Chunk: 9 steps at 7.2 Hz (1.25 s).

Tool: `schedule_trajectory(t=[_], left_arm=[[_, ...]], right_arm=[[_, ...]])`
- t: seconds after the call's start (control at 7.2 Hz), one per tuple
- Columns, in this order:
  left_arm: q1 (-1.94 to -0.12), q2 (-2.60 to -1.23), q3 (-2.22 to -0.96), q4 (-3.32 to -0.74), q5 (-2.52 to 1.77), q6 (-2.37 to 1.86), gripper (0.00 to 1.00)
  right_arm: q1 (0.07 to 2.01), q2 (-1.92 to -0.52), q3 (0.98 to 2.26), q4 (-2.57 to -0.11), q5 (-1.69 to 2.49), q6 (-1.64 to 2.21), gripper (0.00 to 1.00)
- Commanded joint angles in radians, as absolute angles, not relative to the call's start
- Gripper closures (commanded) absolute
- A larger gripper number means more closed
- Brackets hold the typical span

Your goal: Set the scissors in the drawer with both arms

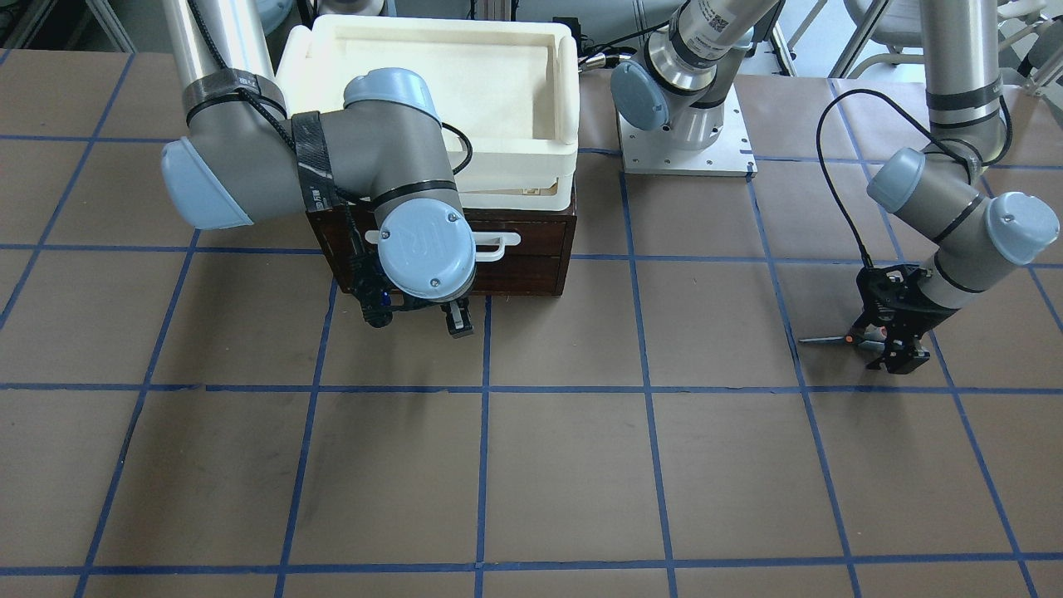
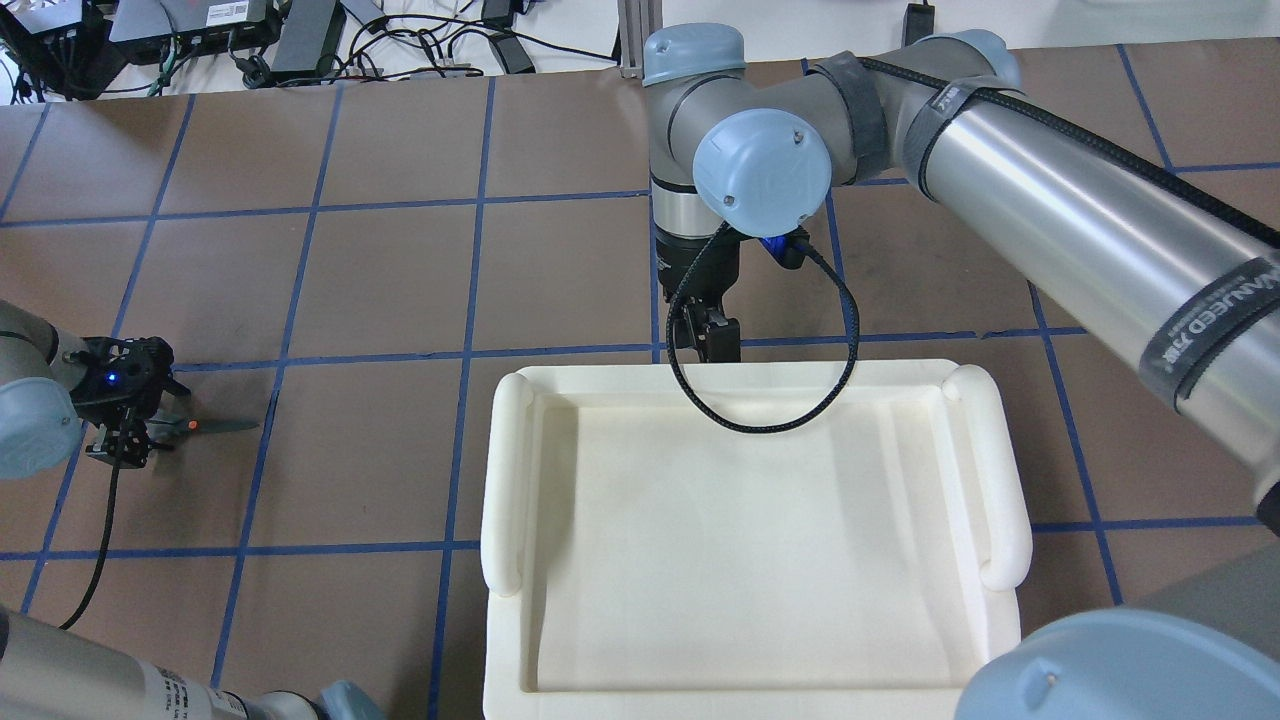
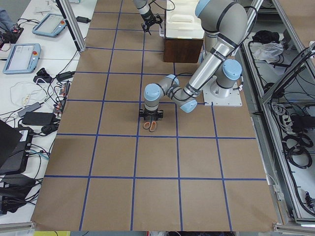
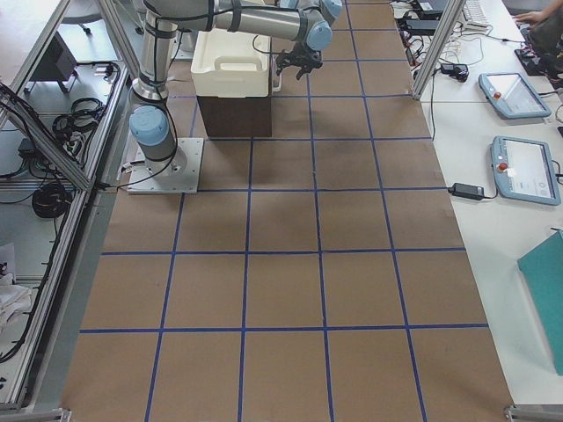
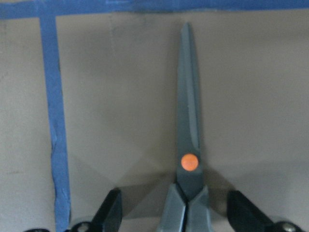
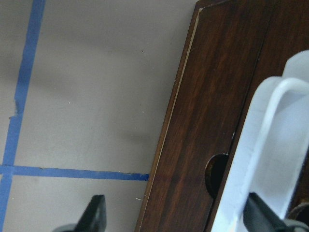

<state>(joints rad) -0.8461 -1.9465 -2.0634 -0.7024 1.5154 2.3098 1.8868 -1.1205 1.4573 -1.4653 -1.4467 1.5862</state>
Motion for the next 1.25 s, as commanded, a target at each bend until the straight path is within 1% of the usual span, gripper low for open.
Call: schedule_trajectory(t=[0.0, 0.14, 0.42, 0.69, 0.83, 0.97, 1.11], left_arm=[[-0.848, -1.947, -2.065, -0.715, 1.508, 2.306, 0.2], [-0.848, -1.947, -2.065, -0.715, 1.508, 2.301, 0.22], [-0.848, -1.947, -2.063, -0.715, 1.508, 2.304, 0.33], [-0.85, -1.945, -2.063, -0.715, 1.508, 2.303, 0.41], [-0.85, -1.941, -2.063, -0.715, 1.508, 2.306, 0.55], [-0.85, -1.942, -2.063, -0.715, 1.508, 2.309, 0.59], [-0.85, -1.942, -2.063, -0.715, 1.509, 2.307, 0.59]], right_arm=[[1.887, -1.111, 1.457, -1.466, -1.448, 1.585, 0.0], [1.887, -1.105, 1.457, -1.463, -1.448, 1.583, 0.0], [1.887, -1.095, 1.457, -1.465, -1.448, 1.583, 0.0], [1.887, -1.095, 1.457, -1.476, -1.45, 1.574, 0.0], [1.887, -1.097, 1.456, -1.482, -1.454, 1.568, 0.0], [1.887, -1.095, 1.456, -1.497, -1.456, 1.566, 0.0], [1.887, -1.094, 1.457, -1.496, -1.45, 1.568, 0.0]])
